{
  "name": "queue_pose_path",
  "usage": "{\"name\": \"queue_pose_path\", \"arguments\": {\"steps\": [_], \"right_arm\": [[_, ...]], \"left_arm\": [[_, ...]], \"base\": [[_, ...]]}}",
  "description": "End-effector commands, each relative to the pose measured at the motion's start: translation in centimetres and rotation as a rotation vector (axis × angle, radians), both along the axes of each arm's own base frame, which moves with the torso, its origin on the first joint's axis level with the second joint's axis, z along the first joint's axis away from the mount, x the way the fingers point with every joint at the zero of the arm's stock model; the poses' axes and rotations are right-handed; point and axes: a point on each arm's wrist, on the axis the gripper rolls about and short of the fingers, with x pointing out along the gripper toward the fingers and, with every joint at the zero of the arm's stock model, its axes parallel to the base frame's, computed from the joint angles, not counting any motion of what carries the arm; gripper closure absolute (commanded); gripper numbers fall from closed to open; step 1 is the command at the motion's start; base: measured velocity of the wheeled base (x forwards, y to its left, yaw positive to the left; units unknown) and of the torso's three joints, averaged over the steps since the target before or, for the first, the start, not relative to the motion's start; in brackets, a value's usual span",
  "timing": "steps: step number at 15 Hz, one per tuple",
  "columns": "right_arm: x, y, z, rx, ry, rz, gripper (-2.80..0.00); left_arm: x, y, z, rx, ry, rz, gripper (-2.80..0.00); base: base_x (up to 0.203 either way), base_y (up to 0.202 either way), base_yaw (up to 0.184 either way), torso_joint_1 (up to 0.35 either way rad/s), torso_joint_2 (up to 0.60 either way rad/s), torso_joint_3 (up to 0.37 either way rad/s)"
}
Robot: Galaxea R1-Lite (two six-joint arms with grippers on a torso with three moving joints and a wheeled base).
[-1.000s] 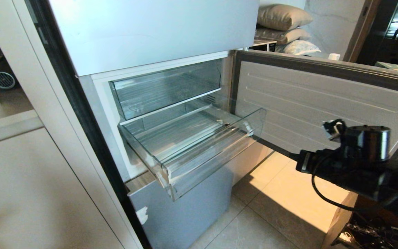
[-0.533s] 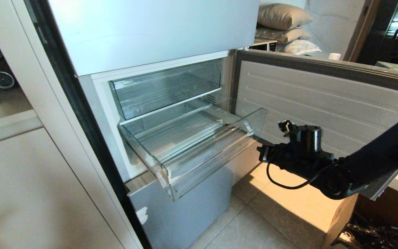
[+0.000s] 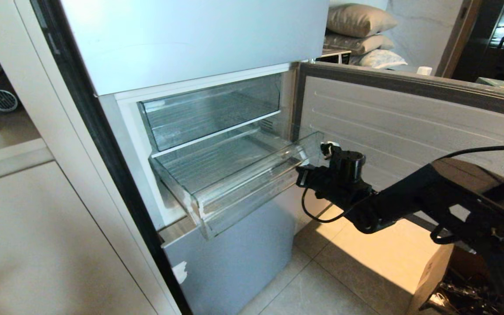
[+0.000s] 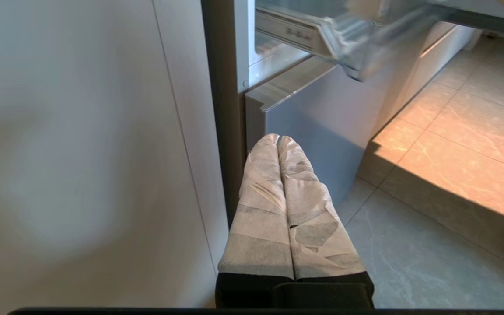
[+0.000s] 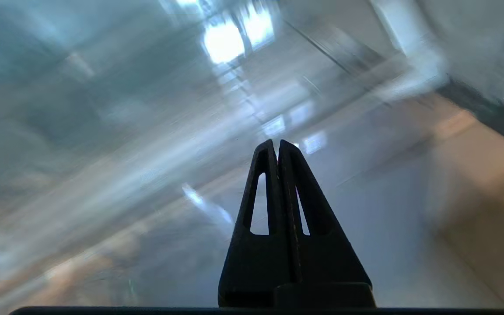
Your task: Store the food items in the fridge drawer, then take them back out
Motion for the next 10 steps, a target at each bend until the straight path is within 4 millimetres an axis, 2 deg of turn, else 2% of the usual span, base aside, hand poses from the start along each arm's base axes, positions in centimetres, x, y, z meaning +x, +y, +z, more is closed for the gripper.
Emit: {"name": "queue_pose_path", "arguments": {"steps": [1, 3, 5, 7, 8, 9, 10], "right_arm": [[0.5, 2.4, -0.8, 0.068, -0.13, 0.034, 0.0], [-0.2, 3.0, 0.8, 0.111, -0.185, 0.002, 0.0], [-2.0, 2.6, 3.0, 0.141, -0.196, -0.025, 0.0], [-5.6, 1.2, 6.5, 0.146, -0.184, -0.024, 0.0], [-8.0, 0.2, 8.5, 0.144, -0.175, -0.019, 0.0], [-10.0, -0.7, 9.4, 0.131, -0.146, -0.015, 0.0], [-12.6, -1.9, 11.3, 0.12, -0.125, -0.013, 0.0]], "left_arm": [[0.0, 0.0, 0.0, 0.0, 0.001, 0.0, 0.0], [0.0, 0.0, 0.0, 0.0, 0.003, 0.0, 0.0], [0.0, 0.0, 0.0, 0.0, 0.002, 0.0, 0.0], [0.0, 0.0, 0.0, 0.0, 0.002, 0.0, 0.0], [0.0, 0.0, 0.0, 0.0, 0.002, 0.0, 0.0], [0.0, 0.0, 0.0, 0.0, 0.001, 0.0, 0.0], [0.0, 0.0, 0.0, 0.0, 0.002, 0.0, 0.0]], "base": [[0.0, 0.0, 0.0, 0.0, 0.0, 0.0], [0.0, 0.0, 0.0, 0.0, 0.0, 0.0], [0.0, 0.0, 0.0, 0.0, 0.0, 0.0], [0.0, 0.0, 0.0, 0.0, 0.0, 0.0], [0.0, 0.0, 0.0, 0.0, 0.0, 0.0], [0.0, 0.0, 0.0, 0.0, 0.0, 0.0], [0.0, 0.0, 0.0, 0.0, 0.0, 0.0]]}}
